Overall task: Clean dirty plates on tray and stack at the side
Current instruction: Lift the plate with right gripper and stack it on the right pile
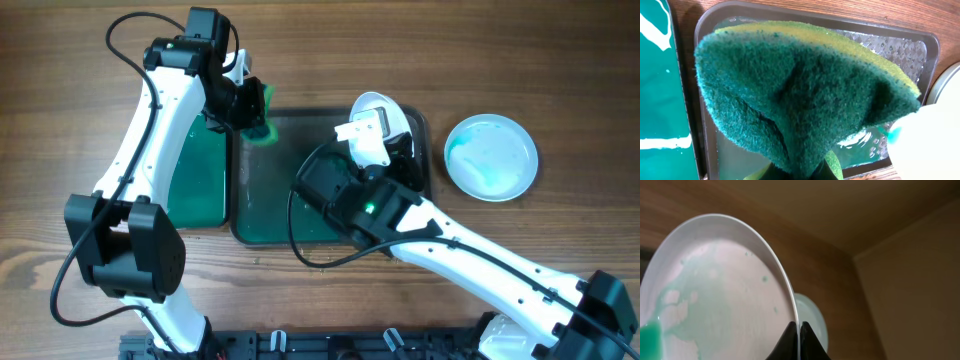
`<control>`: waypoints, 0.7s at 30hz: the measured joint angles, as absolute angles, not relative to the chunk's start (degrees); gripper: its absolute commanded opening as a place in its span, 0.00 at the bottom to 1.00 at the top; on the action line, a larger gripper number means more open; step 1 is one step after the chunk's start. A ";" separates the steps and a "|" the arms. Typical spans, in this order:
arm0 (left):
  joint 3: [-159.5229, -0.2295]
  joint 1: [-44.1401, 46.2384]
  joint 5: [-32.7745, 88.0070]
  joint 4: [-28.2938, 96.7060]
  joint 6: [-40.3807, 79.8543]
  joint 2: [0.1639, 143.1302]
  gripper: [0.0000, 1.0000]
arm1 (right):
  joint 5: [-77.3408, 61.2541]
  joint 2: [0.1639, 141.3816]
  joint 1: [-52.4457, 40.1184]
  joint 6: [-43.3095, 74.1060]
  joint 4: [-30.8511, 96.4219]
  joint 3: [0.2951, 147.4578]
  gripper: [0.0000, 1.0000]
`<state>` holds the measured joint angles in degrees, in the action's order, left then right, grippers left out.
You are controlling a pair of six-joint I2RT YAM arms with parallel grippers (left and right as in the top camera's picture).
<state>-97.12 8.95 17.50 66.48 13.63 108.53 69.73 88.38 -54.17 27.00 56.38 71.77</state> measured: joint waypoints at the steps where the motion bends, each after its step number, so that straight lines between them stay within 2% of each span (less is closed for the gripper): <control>1: -97.12 8.95 17.50 66.48 13.65 108.53 0.04 | 70.46 88.38 -54.41 26.92 56.40 71.77 0.04; 15: -97.12 8.95 17.50 66.46 13.65 108.53 0.04 | 74.54 88.38 -54.68 25.78 57.76 71.77 0.05; 18: -97.12 8.95 17.50 66.48 13.65 108.53 0.04 | 68.66 88.36 -54.30 29.50 59.83 71.77 0.04; 21: -97.12 8.95 17.50 66.50 13.65 108.53 0.04 | 57.21 88.36 -51.35 35.42 60.97 71.77 0.04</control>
